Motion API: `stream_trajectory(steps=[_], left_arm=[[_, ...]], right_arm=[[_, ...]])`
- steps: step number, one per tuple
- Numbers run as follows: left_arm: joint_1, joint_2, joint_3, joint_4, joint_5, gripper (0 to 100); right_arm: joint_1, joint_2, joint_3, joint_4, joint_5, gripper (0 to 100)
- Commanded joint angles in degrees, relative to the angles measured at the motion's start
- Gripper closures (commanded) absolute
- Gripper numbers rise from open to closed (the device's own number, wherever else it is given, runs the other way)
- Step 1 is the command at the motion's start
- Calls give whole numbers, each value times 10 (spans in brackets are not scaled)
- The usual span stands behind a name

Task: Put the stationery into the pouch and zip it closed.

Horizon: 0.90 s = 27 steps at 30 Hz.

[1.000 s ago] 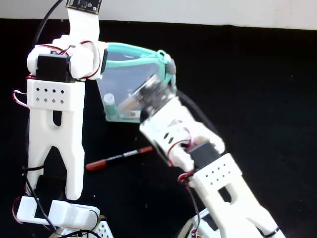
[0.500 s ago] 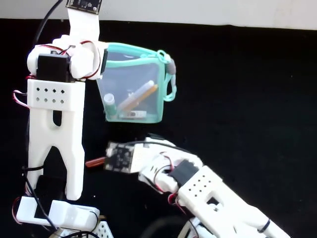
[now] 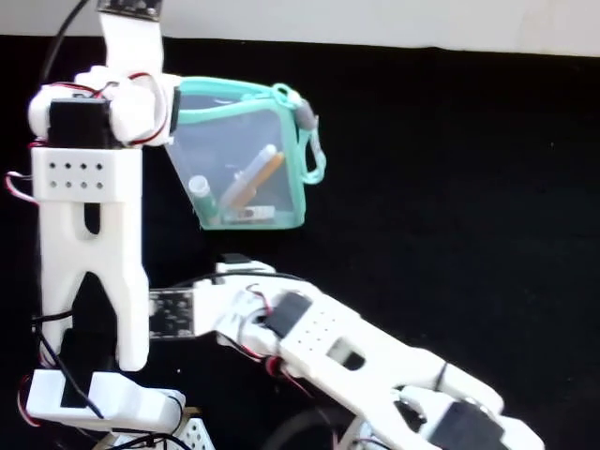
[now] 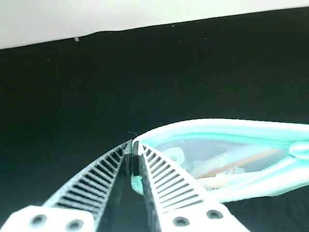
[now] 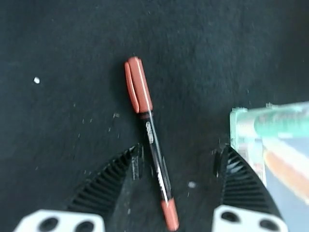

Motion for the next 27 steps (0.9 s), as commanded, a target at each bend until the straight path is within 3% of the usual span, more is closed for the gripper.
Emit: stream_trajectory(steps=[1, 27], left_arm=[[-4, 90, 23, 13, 2, 994], [-16, 91, 23, 11, -17, 994]], right_arm=[[-14, 54, -68, -9, 30, 754], [-13, 273, -197, -9, 69, 754]])
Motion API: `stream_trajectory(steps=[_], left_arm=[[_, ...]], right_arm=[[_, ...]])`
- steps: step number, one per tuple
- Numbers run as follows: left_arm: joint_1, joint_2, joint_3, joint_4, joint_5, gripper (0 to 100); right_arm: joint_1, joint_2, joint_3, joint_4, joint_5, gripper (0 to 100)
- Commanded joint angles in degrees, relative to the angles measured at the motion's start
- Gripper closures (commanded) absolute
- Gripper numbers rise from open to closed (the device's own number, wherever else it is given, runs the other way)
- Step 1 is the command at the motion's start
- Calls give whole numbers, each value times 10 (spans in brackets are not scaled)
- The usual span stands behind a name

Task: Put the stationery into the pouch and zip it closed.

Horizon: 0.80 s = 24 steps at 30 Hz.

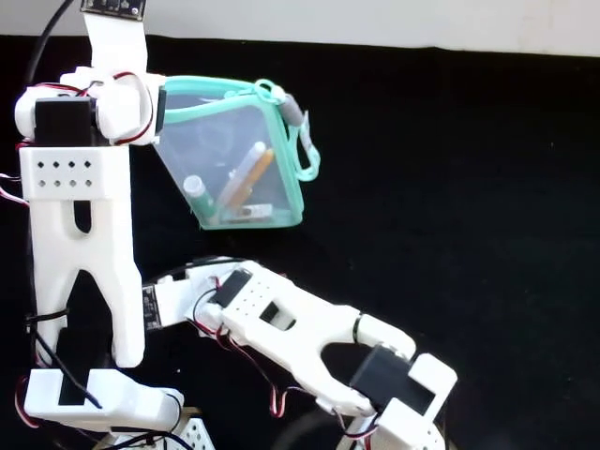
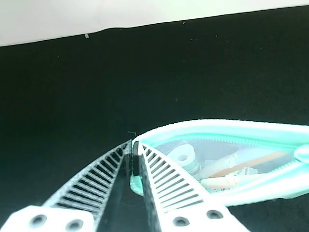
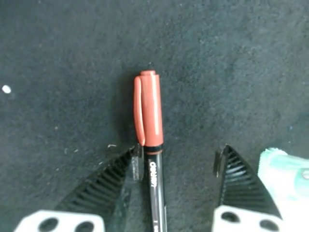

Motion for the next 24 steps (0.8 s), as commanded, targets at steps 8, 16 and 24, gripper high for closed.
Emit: stream_trajectory(steps=[8, 16, 24], left_arm=[[2, 92, 23, 11, -1, 994], [2, 92, 23, 11, -1, 994], [2, 92, 23, 11, -1, 994]], right_arm=[[-1, 43, -22, -15, 31, 754], [0, 44, -22, -28, 31, 997], [13, 42, -24, -29, 10, 990]])
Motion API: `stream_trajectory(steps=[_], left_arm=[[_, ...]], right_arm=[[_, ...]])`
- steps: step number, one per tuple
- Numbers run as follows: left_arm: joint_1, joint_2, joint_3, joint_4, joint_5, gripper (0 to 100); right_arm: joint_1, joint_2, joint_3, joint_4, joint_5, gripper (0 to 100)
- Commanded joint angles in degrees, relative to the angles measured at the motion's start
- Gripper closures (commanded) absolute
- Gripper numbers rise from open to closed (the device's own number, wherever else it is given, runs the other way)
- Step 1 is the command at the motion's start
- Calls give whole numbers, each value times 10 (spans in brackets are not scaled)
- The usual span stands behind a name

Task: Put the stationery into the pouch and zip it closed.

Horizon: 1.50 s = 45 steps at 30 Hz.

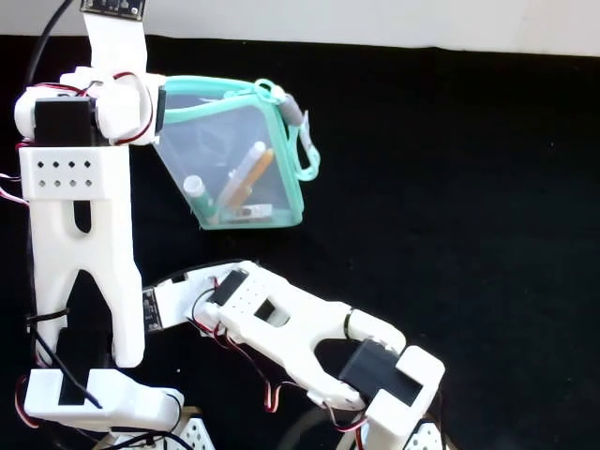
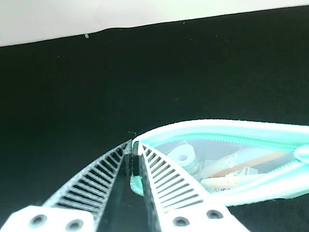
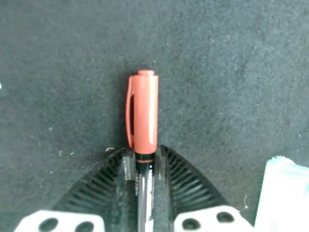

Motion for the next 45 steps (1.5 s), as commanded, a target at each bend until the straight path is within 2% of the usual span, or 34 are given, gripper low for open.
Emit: stream_trajectory(steps=[1, 12, 16, 20, 27, 31, 38, 45], left_arm=[[2, 92, 23, 11, -1, 994], [3, 92, 23, 11, -1, 994], [3, 92, 23, 11, -1, 994], [5, 92, 23, 11, -1, 994], [24, 93, 23, 11, -1, 994], [62, 93, 24, 12, 0, 994], [105, 94, 29, 11, 0, 994], [131, 94, 29, 11, 0, 994]], right_arm=[[16, -3, -22, -8, -25, 990], [120, -102, -47, -6, -179, 991], [157, -125, -47, 45, -212, 991], [218, -156, -47, 82, -256, 991], [319, -262, -46, 87, -345, 991], [343, -340, -33, 92, -382, 991], [372, -447, 0, 119, -398, 991], [376, -502, -138, 173, -467, 991]])
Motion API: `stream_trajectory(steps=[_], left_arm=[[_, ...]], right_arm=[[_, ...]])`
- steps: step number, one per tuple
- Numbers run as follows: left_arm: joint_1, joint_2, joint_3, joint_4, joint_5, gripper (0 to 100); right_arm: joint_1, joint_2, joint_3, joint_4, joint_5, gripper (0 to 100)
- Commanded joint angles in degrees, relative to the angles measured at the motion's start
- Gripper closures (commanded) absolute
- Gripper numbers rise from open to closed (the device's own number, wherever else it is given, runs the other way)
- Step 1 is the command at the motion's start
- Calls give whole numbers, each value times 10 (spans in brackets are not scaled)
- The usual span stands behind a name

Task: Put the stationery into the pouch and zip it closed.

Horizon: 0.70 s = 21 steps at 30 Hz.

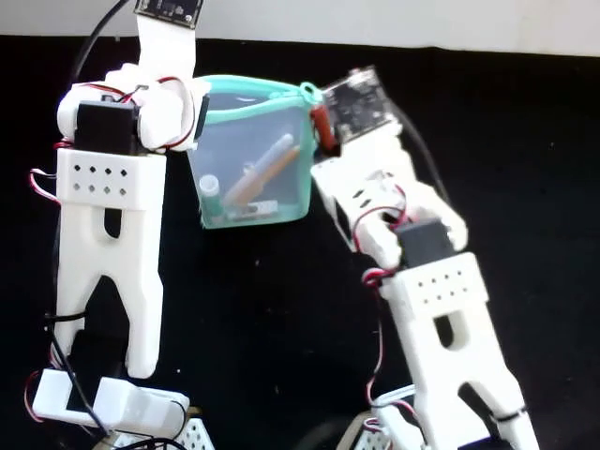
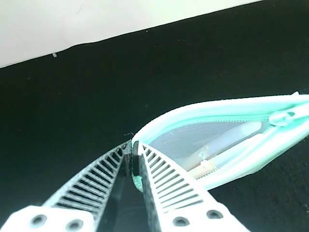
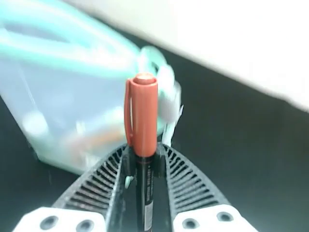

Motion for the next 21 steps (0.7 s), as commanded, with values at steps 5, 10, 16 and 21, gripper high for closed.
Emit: stream_trajectory(steps=[5, 10, 16, 21], left_arm=[[45, 95, 30, 11, 0, 994], [47, 95, 37, 10, 0, 994], [47, 95, 60, -7, 0, 994], [47, 109, 57, -9, 0, 994]], right_arm=[[2, -32, -195, -19, -111, 991], [-51, 25, -210, -102, -135, 991], [-85, 101, -277, -167, -137, 991], [-104, 151, -339, -169, -135, 991]])
